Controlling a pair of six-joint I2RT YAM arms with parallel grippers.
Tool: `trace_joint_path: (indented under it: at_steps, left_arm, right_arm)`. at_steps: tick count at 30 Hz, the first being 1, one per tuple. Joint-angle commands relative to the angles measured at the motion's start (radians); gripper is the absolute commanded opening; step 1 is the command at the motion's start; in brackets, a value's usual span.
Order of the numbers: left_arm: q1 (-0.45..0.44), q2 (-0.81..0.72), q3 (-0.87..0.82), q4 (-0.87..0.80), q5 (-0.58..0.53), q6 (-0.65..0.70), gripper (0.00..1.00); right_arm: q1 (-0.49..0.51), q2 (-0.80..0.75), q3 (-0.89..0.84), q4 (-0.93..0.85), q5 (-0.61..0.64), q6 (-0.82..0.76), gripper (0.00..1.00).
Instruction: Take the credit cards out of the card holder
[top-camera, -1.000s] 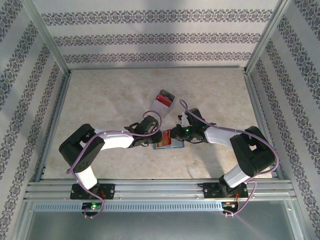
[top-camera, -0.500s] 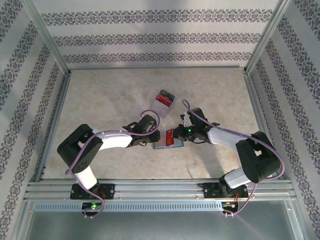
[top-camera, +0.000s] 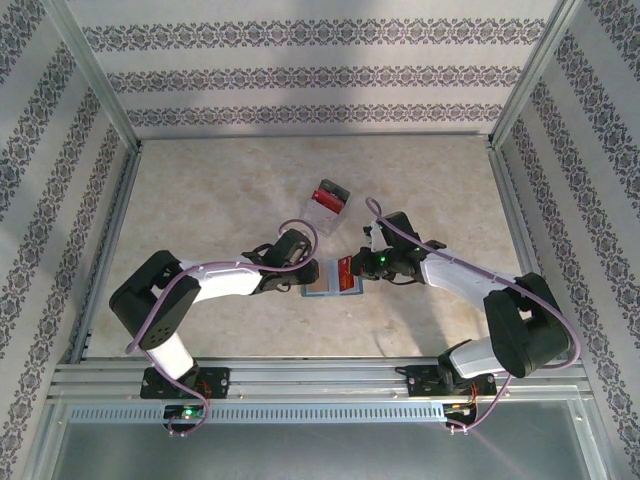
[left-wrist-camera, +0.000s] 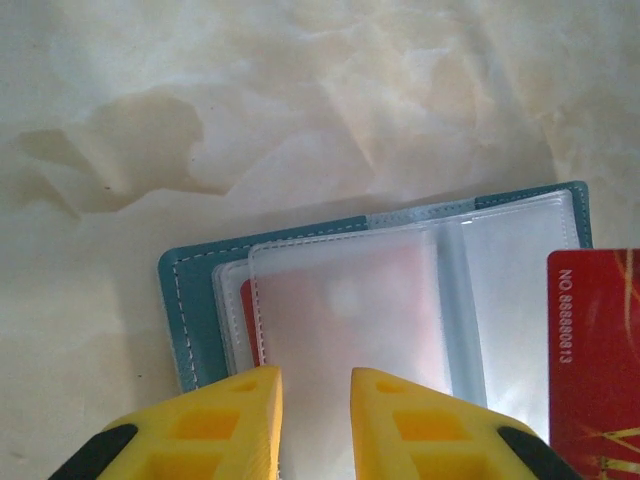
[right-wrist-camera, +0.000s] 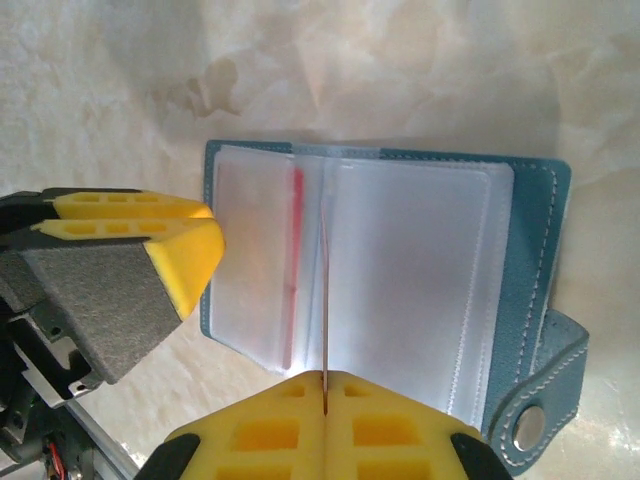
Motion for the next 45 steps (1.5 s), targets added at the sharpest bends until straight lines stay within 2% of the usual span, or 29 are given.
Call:
trace_joint_path:
  at_steps: [1,8,11,13,22,35,45]
  left_arm:
    - [0.014,-0.042,-0.011,-0.044,-0.021,0.027,0.29]
    - [0.014,-0.097,-0.024,-0.047,-0.025,0.026,0.59]
    - [0.014,-0.125,-0.030,-0.056,-0.043,0.025,0.81]
    - [0.014,-0.146,-0.036,-0.063,-0.059,0.027,1.00]
    - [0.019,-0.206,-0.053,-0.112,-0.135,0.038,0.99]
    - [0.039,-0.262,-0.084,-0.132,-0.174,0.022,0.99]
    - [0.050,-0.342,-0.132,-0.156,-0.211,0.009,0.99]
  right_arm:
    - [-0.009,-0.023,0.049,-0.072,0.029,-0.063,0.02]
    - [-0.007,-0.008,0.122,-0.141,0.052,-0.128,0.01]
    - [-0.007,0.011,0.154,-0.160,0.060,-0.150,0.01]
    - [-0.007,0.027,0.180,-0.175,0.063,-0.165,0.01]
    - [-0.005,0.112,0.347,-0.270,0.097,-0.271,0.00]
    - [-0.007,0.313,0.728,-0.452,0.210,-0.490,0.00]
    - [-0.008,0.438,0.948,-0.502,0.246,-0.688,0.00]
